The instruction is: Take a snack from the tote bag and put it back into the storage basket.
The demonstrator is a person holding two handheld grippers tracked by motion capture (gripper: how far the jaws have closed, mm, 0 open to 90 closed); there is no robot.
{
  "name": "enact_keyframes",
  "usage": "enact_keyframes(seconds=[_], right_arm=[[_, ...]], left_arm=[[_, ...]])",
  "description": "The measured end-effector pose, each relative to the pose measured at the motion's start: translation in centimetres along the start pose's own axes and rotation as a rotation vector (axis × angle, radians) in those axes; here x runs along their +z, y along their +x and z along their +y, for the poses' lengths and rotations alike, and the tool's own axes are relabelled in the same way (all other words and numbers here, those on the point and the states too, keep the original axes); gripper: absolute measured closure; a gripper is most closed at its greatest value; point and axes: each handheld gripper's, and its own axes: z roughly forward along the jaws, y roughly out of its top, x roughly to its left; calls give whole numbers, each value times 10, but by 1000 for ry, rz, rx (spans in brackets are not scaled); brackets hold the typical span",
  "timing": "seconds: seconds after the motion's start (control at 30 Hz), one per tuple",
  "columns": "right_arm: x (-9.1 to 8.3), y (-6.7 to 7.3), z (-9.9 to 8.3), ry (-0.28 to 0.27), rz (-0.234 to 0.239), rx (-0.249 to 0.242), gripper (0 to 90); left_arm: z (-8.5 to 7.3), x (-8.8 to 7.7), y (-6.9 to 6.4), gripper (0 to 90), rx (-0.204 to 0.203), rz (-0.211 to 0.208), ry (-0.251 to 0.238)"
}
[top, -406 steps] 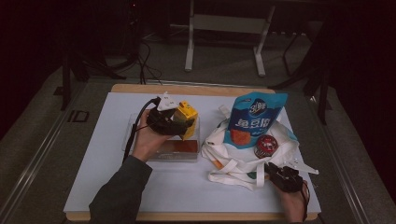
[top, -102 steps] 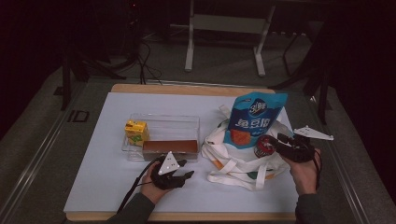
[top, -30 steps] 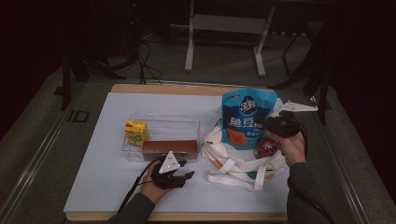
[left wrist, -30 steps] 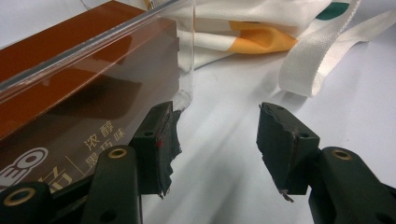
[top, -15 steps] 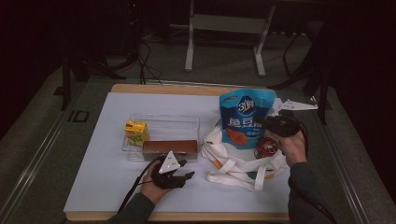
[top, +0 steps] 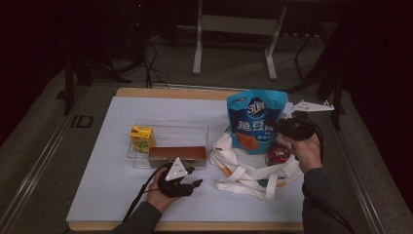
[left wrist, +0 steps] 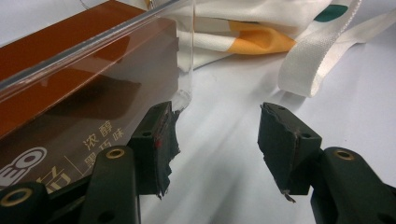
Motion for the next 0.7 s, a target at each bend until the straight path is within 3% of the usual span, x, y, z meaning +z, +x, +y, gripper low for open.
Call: enact_keyframes(seconds=[0.37,0.7], right_arm=[[-10,8,16,-10,9,5,878],[-24,14,23,-59,22,25,881]], left_arm=[[0,0,0,459,-4,-5,0],[0,0,0,459,-4,-6,1]])
